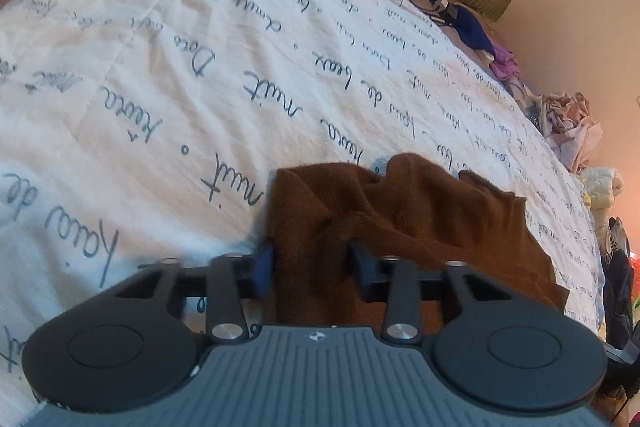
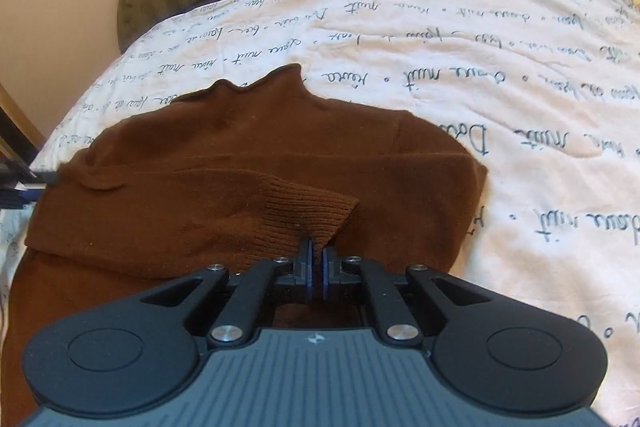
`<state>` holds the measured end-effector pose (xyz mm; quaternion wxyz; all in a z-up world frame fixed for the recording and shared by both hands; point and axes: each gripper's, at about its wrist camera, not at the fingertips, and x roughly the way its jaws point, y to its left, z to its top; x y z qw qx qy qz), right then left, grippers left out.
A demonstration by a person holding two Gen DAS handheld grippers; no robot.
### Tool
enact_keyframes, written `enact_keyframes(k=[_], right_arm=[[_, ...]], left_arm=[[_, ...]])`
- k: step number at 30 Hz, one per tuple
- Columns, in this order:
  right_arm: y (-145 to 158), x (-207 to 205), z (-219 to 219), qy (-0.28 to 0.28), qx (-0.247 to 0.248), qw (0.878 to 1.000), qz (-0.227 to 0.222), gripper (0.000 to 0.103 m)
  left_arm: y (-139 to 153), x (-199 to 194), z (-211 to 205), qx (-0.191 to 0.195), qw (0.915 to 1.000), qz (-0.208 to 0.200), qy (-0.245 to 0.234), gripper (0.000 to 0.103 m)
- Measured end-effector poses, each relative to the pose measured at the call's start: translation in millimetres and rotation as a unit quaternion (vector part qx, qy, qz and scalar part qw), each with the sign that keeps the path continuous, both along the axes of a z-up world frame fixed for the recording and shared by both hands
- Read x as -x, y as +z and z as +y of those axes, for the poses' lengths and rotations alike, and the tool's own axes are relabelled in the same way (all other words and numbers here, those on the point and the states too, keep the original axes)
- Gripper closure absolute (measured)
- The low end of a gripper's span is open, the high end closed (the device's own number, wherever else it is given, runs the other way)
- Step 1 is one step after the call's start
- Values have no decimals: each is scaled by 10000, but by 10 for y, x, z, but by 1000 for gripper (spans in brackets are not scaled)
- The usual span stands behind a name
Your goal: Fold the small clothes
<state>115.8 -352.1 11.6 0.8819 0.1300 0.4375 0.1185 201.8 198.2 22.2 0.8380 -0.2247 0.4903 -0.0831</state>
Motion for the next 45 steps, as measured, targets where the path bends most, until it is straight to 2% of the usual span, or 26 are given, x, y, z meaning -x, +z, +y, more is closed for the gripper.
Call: enact_keyframes(k=[2,4,6,7,8,9,10,11,18,21,23,24,25,27,30,33,34,36,38,39,40,41,42,43,44,45], right_arm=[[23,-11,24,-9,40,10000,-1,93],[30,-38,-15,-126,-168,9998,48,72],[-6,-79,-105,-275,-763,9967,49,23],[-35,-95,-140,-342,-1057,9938,27,20],[-64,-109,-152,-351,-1269,9913,2,26],[-72,-114,-123,-290,-1251,9917,-44,83],[-73,-126,-76,-243,-1085,9938,-4,95],[-47,-112,-37,-224,-910,9956,-66,100],[327,59,-161,-197,-666,9953,-669,100],[458,72,-295,-277,-501,9956,-742,100],[411,42,-384,-401,-329,9970,-576,100],[337,27,-400,-437,-86,9979,-464,100],[233,-4,-401,-447,119,9984,-314,100],[-5,-43,-458,-486,-95,9988,-7,98],[-17,-2,-508,-611,-307,9977,-10,94],[265,173,-448,-520,179,9968,-574,92],[343,216,-424,-413,133,9964,-734,92],[418,226,-329,-150,-25,9962,-860,92],[421,190,-169,-20,18,9959,-902,92],[397,154,-81,67,-28,9962,-868,92],[365,116,-2,117,-118,9964,-828,92],[324,86,76,139,-179,9967,-782,91],[284,62,155,146,-171,9970,-739,85],[254,43,210,128,-174,9973,-707,80],[221,29,244,119,-232,9974,-667,62],[195,27,271,155,-298,9973,-647,40]], left_arm=[[-60,-15,-21,10,10000,-66,29,80],[-73,-17,4,214,9996,-89,171,85],[-50,-16,-7,184,9996,-131,153,85],[-35,-18,-10,186,9996,-156,125,85],[-13,-11,-6,179,9996,-201,108,85],[18,2,-13,134,9995,-257,83,86],[51,6,-17,89,9995,-297,60,86],[83,14,-24,90,9993,-348,33,86],[272,5,-223,-244,9968,-689,-329,87],[264,-13,-350,-486,9950,-741,-469,85],[167,-43,-405,-789,9938,-624,-475,85],[83,-65,-400,-940,9932,-532,-433,74],[20,-74,-380,-958,9932,-517,-403,71],[3,-66,-319,-943,9936,-562,-265,71],[181,-12,-265,-1303,9894,-637,-93,71],[542,143,-202,-1529,9819,-1115,6,71],[633,199,-190,-1362,9828,-1246,-18,66],[773,329,-225,-642,9870,-1462,-164,56],[775,420,-383,-84,9868,-1569,-385,45],[705,441,-504,194,9873,-1473,-567,37],[605,453,-623,315,9882,-1322,-712,35],[491,467,-734,206,9897,-1174,-794,35],[381,459,-818,-85,9908,-1054,-842,37],[255,460,-865,-424,9905,-977,-868,44],[122,453,-852,-700,9897,-888,-874,49],[22,450,-796,-853,9879,-917,-911,63]])
